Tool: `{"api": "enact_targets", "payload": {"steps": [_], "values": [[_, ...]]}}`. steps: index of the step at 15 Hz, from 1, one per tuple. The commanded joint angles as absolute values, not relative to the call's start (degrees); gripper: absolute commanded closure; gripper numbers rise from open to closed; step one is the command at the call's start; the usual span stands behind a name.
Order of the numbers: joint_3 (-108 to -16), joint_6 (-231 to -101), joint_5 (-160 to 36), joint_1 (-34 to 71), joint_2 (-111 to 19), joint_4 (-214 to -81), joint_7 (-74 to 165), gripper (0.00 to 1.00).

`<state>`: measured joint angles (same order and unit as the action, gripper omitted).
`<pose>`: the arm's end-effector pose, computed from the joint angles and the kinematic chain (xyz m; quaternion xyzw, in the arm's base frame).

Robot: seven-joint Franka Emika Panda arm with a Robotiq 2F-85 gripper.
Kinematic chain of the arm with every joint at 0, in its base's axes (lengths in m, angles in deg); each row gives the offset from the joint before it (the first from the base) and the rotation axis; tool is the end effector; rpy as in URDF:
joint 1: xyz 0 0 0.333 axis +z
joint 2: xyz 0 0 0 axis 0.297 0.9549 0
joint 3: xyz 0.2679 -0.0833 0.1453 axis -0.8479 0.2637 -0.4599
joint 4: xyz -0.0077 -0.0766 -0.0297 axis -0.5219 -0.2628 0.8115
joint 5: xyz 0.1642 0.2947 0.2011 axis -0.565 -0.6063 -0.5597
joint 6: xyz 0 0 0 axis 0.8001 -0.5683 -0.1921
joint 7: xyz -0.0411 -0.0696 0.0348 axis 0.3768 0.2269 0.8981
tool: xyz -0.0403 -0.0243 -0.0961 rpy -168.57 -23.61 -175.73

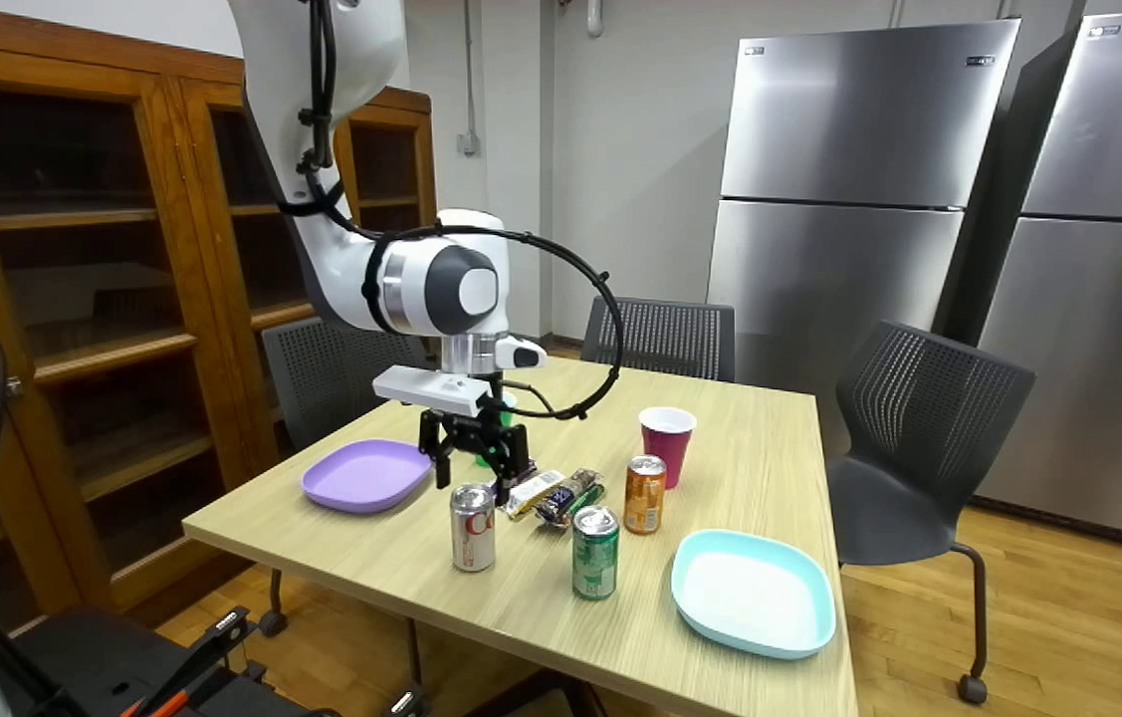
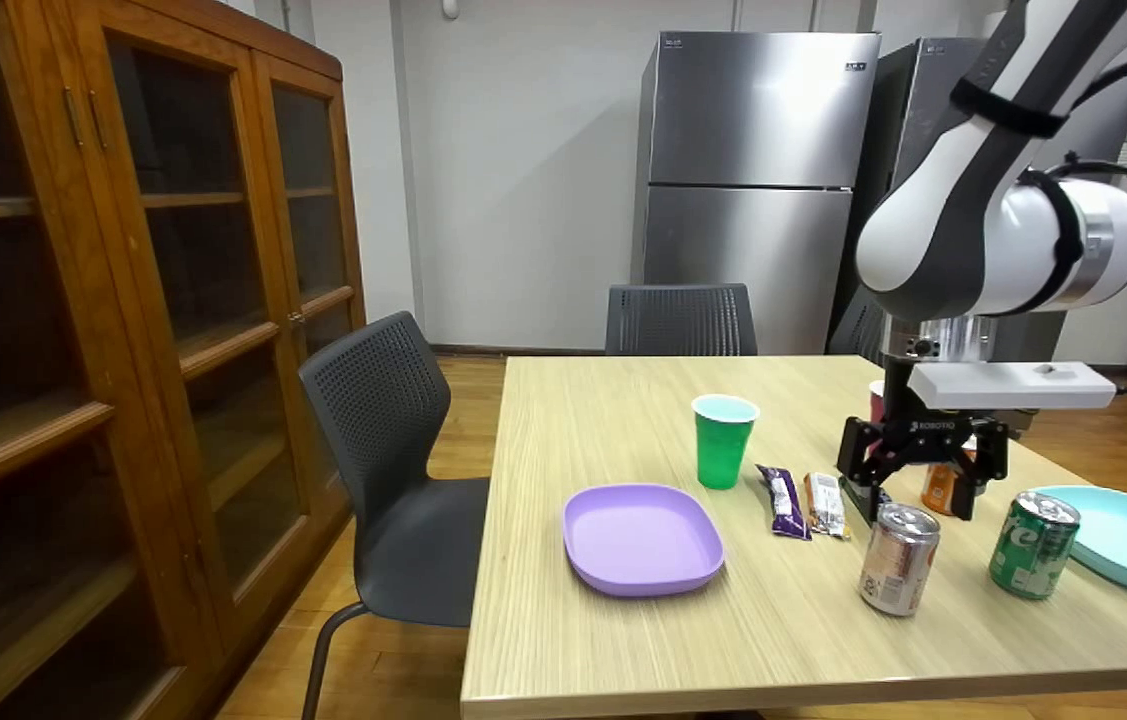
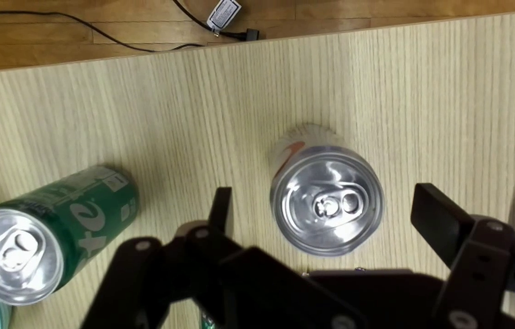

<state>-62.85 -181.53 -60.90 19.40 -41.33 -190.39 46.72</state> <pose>0.4928 -0.0094 0.1602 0.9979 -0.0079 -0.0588 0.0271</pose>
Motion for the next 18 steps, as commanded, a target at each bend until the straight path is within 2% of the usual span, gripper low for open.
{"api": "enact_targets", "payload": {"steps": [1, 13, 14, 15, 18], "values": [[-62.34, -181.69, -59.3, 19.96, -39.7, -189.01, 45.44, 0.0], [-62.04, -181.36, -59.57, 20.33, -36.94, -187.37, 45.19, 0.0], [-61.97, -181.49, -59.42, 20.47, -36.79, -187.28, 45.08, 0.25], [-62.02, -181.47, -59.42, 20.5, -36.69, -187.2, 45.17, 0.28], [-61.99, -181.51, -59.24, 20.94, -36.83, -187.29, 44.98, 0.51]]}}
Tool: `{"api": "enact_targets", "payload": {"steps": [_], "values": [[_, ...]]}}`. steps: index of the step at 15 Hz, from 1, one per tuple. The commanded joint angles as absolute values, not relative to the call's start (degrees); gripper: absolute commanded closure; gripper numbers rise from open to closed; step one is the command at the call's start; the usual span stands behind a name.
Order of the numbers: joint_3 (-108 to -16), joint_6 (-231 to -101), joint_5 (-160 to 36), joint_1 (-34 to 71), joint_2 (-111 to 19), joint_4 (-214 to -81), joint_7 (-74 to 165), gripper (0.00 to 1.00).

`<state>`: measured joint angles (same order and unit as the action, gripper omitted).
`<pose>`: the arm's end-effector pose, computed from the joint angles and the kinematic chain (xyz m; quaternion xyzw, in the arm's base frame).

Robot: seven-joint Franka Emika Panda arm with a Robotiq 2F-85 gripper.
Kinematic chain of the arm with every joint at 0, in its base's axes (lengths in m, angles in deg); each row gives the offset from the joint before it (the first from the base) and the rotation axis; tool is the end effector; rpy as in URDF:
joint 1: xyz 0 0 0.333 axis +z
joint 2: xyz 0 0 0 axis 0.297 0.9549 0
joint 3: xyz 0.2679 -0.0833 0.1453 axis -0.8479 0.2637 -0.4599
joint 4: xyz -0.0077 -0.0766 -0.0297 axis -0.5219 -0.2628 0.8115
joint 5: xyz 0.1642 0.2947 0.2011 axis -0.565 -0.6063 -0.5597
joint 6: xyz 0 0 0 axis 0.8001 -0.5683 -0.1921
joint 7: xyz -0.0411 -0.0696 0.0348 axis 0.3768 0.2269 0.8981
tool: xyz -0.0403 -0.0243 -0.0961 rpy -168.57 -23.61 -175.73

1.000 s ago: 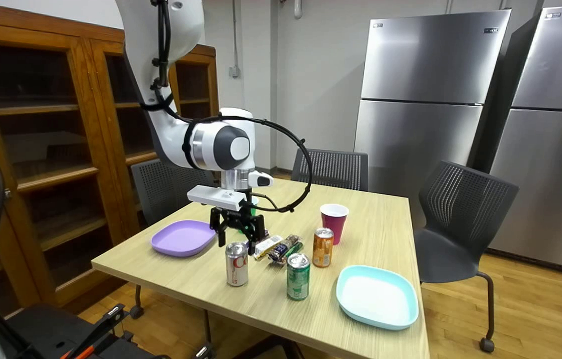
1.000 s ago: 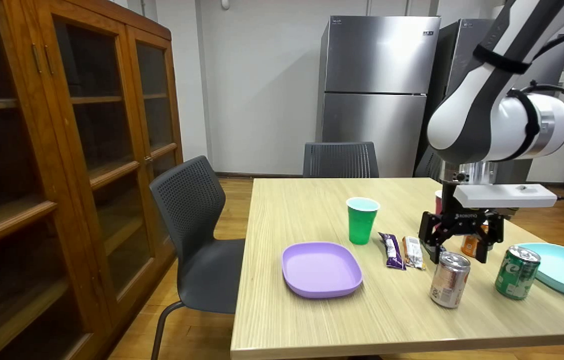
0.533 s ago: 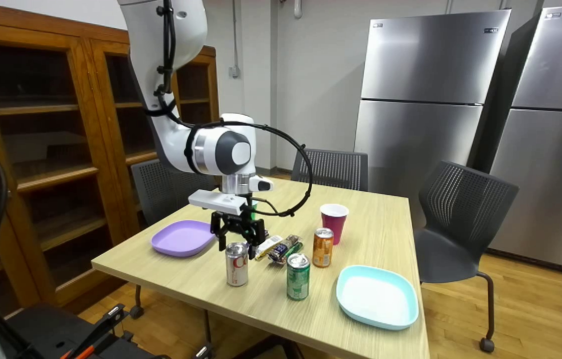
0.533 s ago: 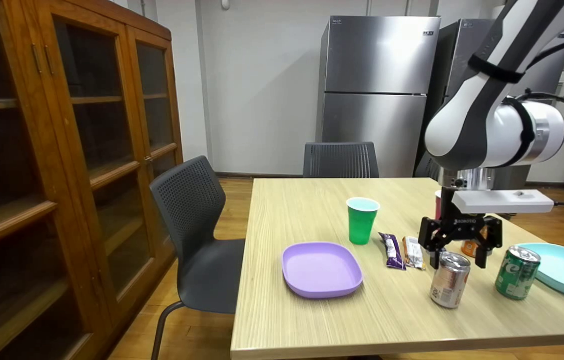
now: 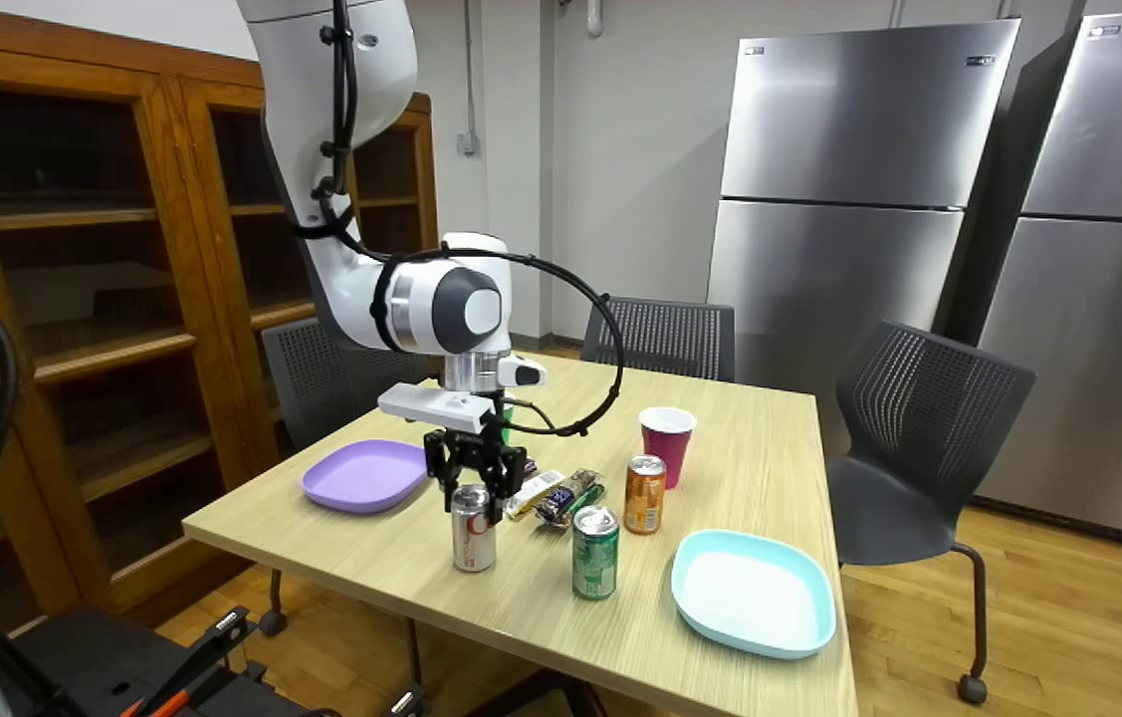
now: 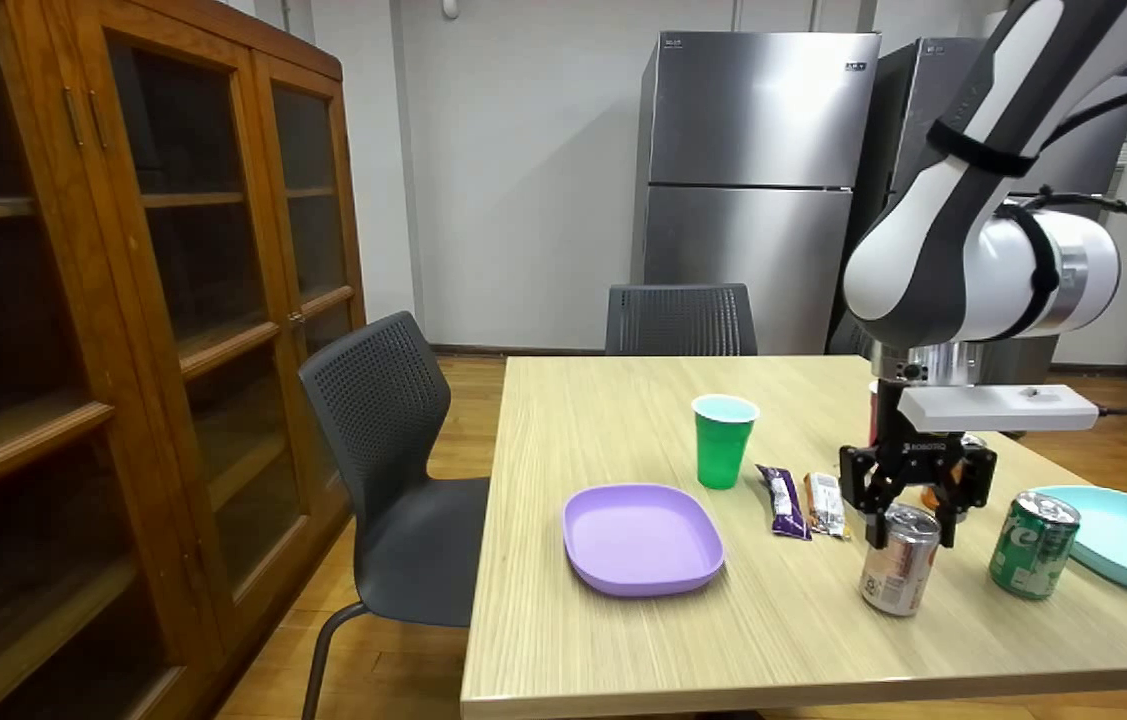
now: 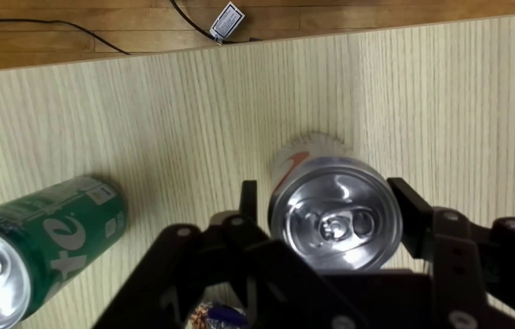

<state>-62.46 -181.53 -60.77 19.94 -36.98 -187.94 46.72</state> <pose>0.4977 -0.0088 0.1353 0.9967 -0.0045 -0.0752 0.0311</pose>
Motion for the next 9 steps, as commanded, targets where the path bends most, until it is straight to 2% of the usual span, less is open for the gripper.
{"api": "enact_targets", "payload": {"steps": [1, 2, 9], "values": [[-61.92, -181.56, -59.09, 21.2, -37.08, -187.43, 44.82, 0.58], [-61.95, -181.47, -59.0, 21.4, -37.54, -187.62, 44.84, 0.61], [-61.83, -181.84, -56.96, 25.0, -40.55, -188.33, 42.08, 0.61]]}}
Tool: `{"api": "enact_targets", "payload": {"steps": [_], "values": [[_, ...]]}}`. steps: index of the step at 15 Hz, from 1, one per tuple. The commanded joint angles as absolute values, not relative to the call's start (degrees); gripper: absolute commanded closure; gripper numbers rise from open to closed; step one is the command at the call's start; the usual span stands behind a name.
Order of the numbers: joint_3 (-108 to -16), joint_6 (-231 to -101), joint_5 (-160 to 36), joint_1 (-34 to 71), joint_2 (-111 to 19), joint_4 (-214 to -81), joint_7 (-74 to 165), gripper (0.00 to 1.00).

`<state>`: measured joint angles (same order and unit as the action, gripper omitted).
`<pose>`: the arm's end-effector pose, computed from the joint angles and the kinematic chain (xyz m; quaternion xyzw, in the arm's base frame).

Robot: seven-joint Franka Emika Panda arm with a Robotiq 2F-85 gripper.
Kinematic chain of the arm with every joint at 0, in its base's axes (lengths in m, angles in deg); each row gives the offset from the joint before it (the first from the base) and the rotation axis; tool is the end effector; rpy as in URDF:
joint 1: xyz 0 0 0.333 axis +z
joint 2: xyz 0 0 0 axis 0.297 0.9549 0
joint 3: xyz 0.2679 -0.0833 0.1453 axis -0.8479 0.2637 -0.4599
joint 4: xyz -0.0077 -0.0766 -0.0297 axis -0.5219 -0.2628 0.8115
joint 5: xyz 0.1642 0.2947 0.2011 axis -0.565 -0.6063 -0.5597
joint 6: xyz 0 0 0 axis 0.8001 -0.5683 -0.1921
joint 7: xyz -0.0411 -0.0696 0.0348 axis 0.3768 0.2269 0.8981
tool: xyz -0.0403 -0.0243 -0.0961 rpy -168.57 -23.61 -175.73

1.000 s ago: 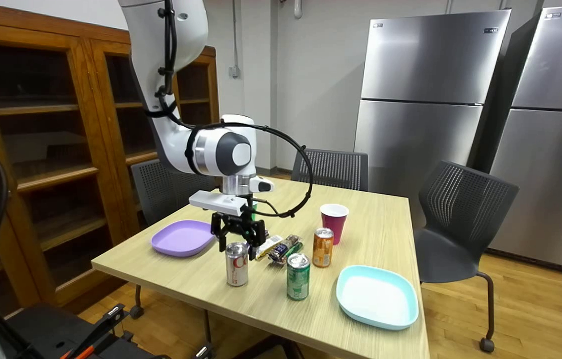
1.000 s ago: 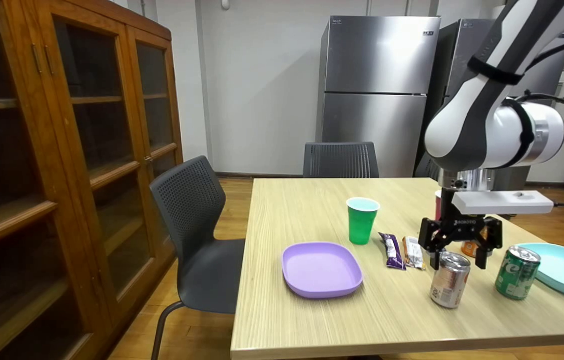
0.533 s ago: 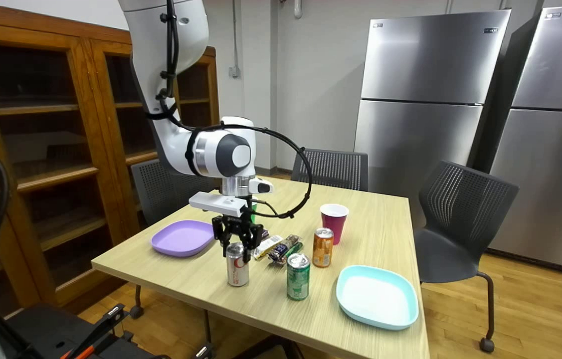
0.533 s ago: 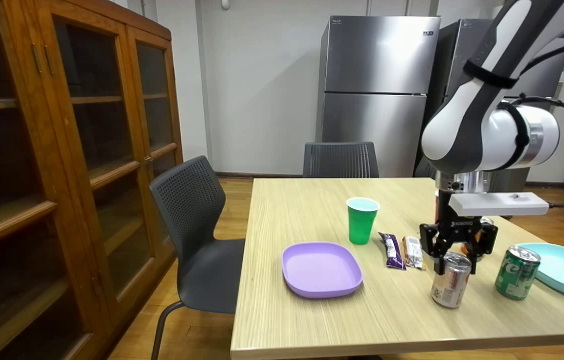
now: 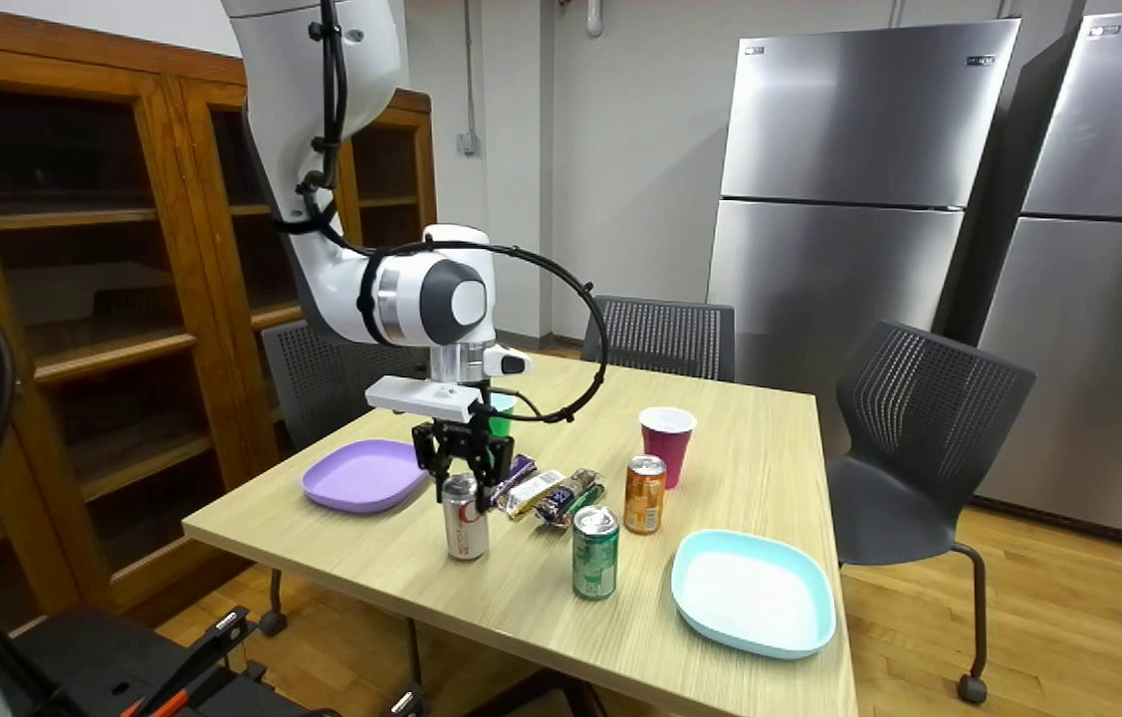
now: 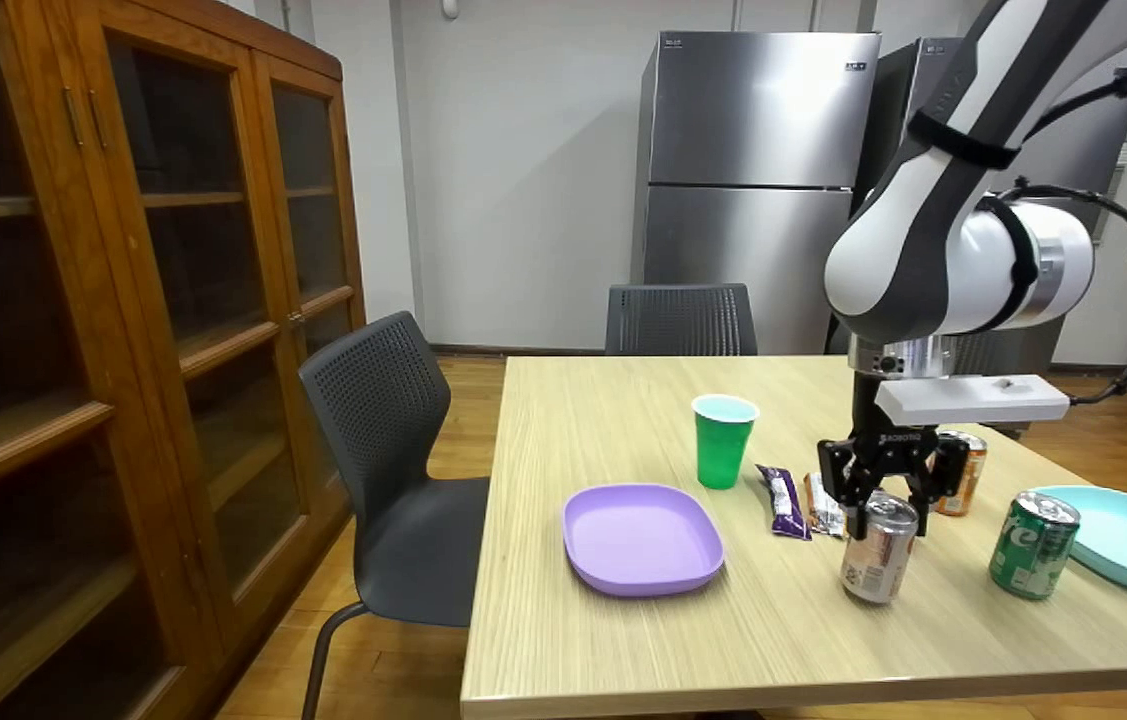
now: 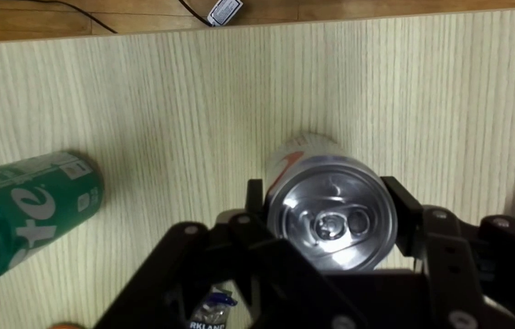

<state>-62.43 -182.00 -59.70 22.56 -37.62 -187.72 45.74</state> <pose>0.5024 0.0146 0.1425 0.9972 0.0179 -0.0625 0.0367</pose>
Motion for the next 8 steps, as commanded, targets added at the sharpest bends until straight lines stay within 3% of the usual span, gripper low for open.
{"api": "enact_targets", "payload": {"steps": [1, 8], "values": [[-61.83, -181.77, -56.4, 25.75, -40.89, -188.17, 41.31, 0.61], [-62.33, -180.91, -51.38, 32.21, -41.36, -185.18, 33.38, 0.61]]}}
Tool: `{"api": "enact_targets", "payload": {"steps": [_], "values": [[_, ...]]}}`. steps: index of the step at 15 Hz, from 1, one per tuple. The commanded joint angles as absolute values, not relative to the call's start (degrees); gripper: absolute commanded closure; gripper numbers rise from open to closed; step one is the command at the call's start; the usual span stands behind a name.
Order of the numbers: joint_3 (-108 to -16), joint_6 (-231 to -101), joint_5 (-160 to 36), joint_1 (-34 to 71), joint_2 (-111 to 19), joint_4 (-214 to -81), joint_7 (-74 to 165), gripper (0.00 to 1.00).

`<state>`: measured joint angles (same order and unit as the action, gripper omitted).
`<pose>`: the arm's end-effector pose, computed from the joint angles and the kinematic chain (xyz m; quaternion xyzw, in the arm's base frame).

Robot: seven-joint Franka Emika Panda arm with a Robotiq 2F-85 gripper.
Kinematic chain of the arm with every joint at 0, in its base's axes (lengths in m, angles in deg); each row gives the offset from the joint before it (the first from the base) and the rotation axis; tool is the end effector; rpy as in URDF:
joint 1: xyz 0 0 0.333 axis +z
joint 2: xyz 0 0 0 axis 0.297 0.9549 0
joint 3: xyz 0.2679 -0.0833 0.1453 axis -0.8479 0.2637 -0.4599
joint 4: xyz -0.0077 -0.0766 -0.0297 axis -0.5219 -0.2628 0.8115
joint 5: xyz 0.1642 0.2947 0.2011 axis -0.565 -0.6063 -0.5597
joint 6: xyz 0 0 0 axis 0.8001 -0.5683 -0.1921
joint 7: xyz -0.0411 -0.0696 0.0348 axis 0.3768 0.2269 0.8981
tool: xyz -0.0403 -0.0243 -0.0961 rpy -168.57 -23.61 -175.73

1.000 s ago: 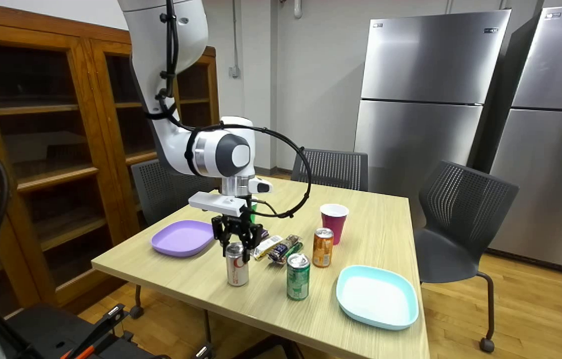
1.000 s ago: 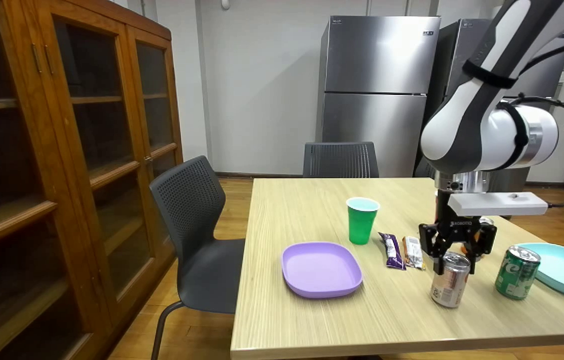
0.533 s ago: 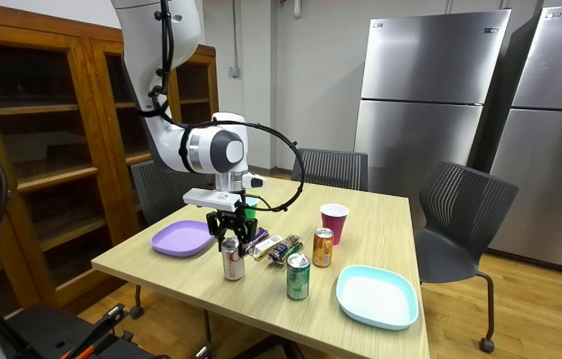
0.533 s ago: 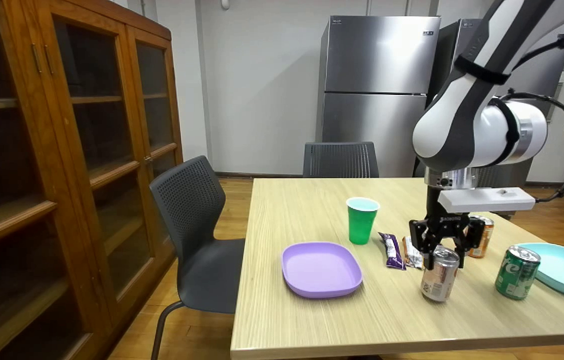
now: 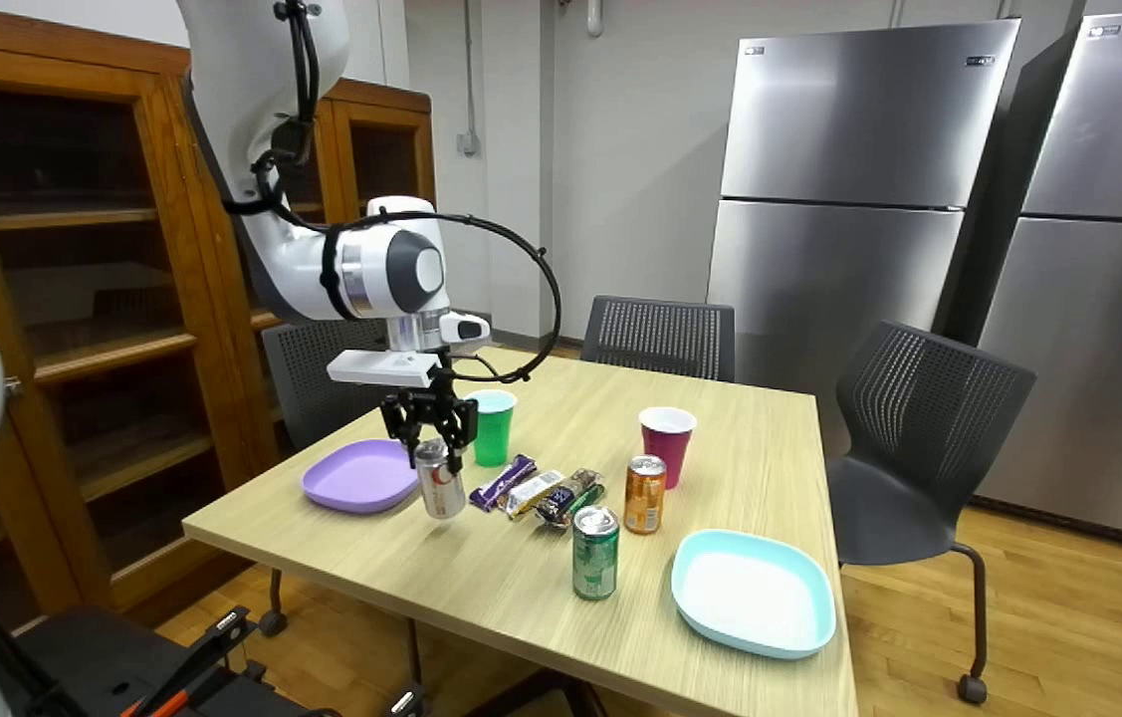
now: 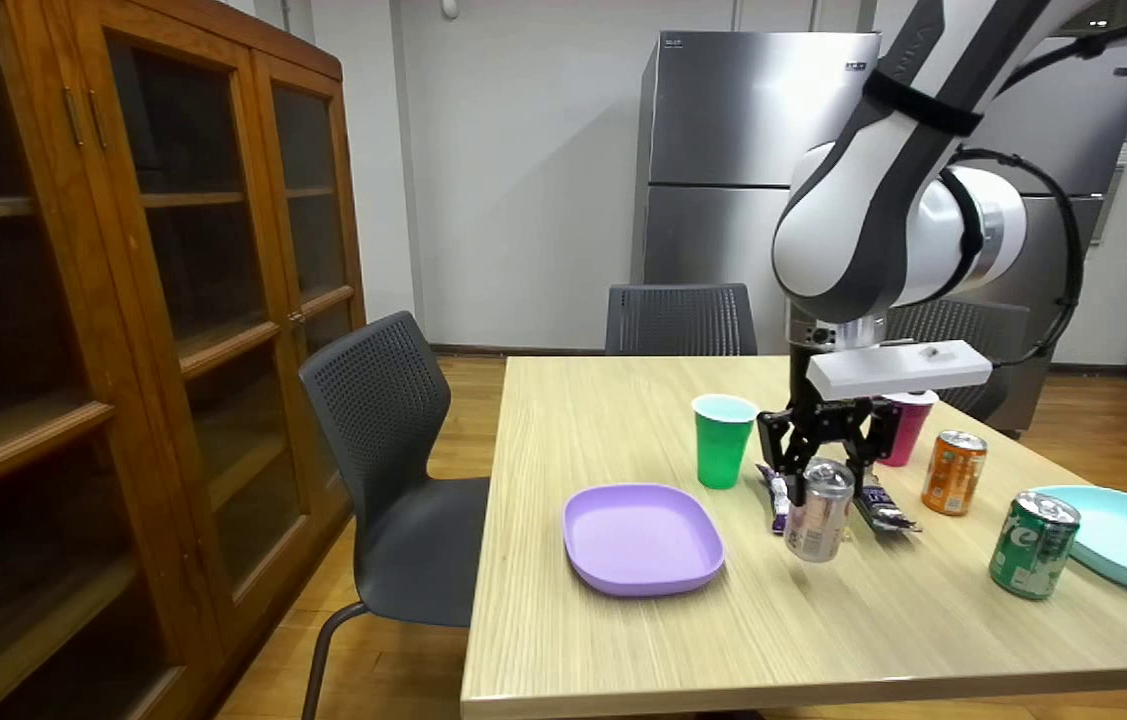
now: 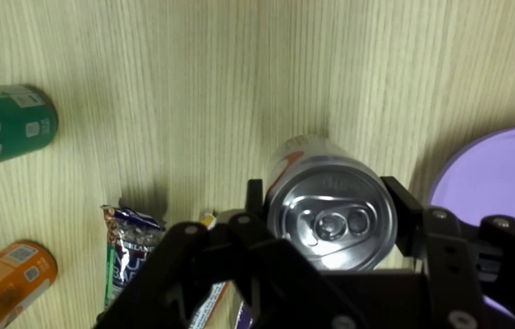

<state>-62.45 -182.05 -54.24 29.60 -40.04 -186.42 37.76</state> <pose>0.5132 0.0818 0.1710 0.9966 0.0513 -0.0212 0.0601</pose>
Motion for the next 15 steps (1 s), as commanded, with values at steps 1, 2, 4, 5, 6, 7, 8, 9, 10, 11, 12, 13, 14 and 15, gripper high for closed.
{"api": "enact_targets", "payload": {"steps": [1, 2, 4, 5, 6, 7, 8, 9, 10, 11, 12, 13, 14, 15], "values": [[-62.47, -180.66, -50.81, 33.18, -41.17, -184.39, 32.35, 0.61], [-62.6, -180.44, -50.38, 34.02, -40.9, -183.65, 31.56, 0.61], [-62.93, -180.12, -49.55, 35.81, -40.18, -182.03, 29.96, 0.61], [-63.13, -179.95, -49.2, 36.6, -39.73, -181.17, 29.25, 0.61], [-63.28, -179.69, -48.95, 37.38, -39.13, -180.15, 28.62, 0.61], [-63.48, -179.41, -48.75, 38.15, -38.39, -179.0, 27.99, 0.61], [-63.83, -179.11, -48.85, 38.62, -37.84, -178.01, 27.75, 0.61], [-64.11, -178.78, -48.97, 39.25, -37.06, -176.71, 27.32, 0.61], [-64.47, -178.28, -49.26, 39.81, -36.25, -175.35, 27.19, 0.61], [-64.72, -178.09, -49.35, 40.3, -35.5, -174.28, 26.99, 0.61], [-64.99, -177.72, -49.47, 40.87, -34.57, -172.93, 26.75, 0.61], [-65.13, -177.44, -49.54, 41.37, -33.72, -171.8, 26.64, 0.61], [-65.36, -176.92, -49.66, 41.86, -32.66, -170.35, 26.55, 0.61], [-65.47, -176.35, -49.74, 42.32, -31.63, -168.97, 26.44, 0.61]]}}
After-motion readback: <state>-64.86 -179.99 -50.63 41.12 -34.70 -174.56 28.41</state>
